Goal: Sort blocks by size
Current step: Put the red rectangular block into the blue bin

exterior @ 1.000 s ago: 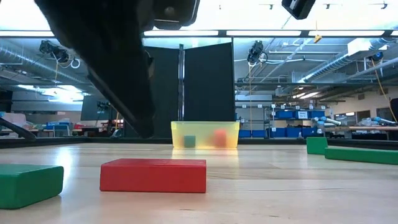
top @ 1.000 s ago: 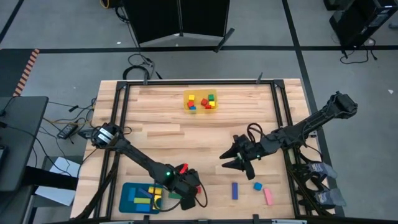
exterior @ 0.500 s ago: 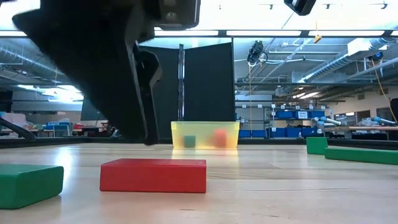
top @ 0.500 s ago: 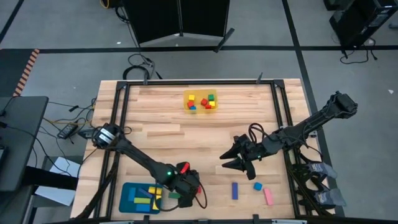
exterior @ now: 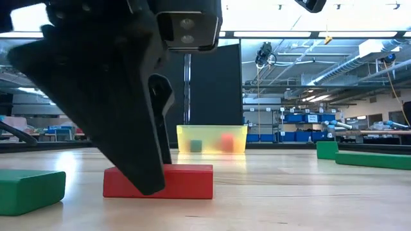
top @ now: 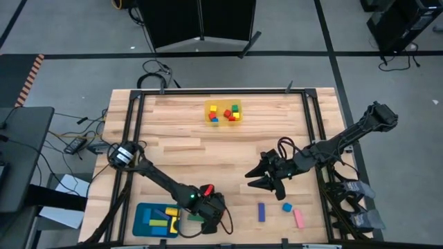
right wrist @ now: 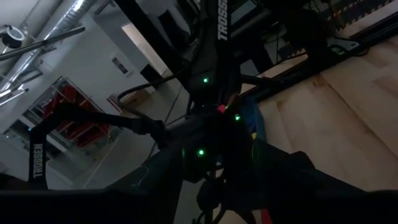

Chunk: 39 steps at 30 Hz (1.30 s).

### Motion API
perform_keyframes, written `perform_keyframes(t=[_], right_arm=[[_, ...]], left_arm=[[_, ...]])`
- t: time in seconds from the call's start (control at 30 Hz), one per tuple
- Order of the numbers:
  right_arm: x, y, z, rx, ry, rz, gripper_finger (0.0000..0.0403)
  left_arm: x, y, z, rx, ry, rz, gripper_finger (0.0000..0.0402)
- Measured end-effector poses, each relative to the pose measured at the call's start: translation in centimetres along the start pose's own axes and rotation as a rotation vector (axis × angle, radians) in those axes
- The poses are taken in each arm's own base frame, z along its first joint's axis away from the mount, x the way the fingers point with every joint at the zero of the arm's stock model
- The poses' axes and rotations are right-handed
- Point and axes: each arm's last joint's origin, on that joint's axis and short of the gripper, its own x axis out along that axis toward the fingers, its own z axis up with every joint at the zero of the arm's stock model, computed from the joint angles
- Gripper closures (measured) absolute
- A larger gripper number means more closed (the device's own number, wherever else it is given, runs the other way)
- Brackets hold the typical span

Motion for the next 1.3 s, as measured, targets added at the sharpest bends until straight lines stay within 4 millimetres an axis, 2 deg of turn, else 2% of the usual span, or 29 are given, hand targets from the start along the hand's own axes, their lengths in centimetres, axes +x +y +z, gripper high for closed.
perform_keyframes(t=[0.1,0.23,0.37,0.5,0.63,0.77,0.87,0.97,1.07,1.23,1.3], right_arm=[[0.0,0.1,-0.1,-0.001,0.003,0.003,0.0203],[0.0,0.1,-0.1,-0.001,0.005,0.004,0.0203],[0.0,0.1,-0.1,0.000,0.004,0.004,0.0203],[0.0,0.1,-0.1,0.010,0.004,0.004,0.0203],[0.0,0.2,0.0,0.014,-0.007,0.013,0.0203],[0.0,0.3,0.1,0.023,-0.020,0.024,0.0203],[0.0,0.3,0.2,0.028,-0.024,0.028,0.0203],[-0.1,0.5,0.1,0.037,-0.023,0.035,0.0203],[-0.1,0.8,-0.1,0.036,-0.017,0.045,0.0203],[-0.2,1.0,-0.3,0.034,-0.034,0.019,0.0203],[-0.3,1.0,-0.3,0.033,-0.041,0.010,0.0203]], left_arm=[[0.1,0.2,0.0,-0.031,0.005,0.009,0.0179],[0.2,0.6,0.2,-0.095,0.012,0.014,0.0270],[0.2,0.8,0.6,-0.174,0.008,-0.023,0.0272],[-1.0,0.5,1.8,-0.196,-0.113,-0.056,0.0272],[-5.5,0.9,3.7,-0.193,-0.262,-0.040,0.0272],[-9.5,1.5,3.9,-0.168,-0.335,0.033,0.0272],[-14.2,2.0,4.1,-0.169,-0.409,0.034,0.0272],[-18.0,2.0,2.8,-0.159,-0.391,0.001,0.0272],[-20.3,1.3,-0.1,-0.131,-0.237,-0.060,0.0272],[-21.6,0.0,-5.7,-0.147,0.161,-0.051,0.0272],[-22.0,-0.7,-7.2,-0.156,0.265,-0.058,0.0272]])
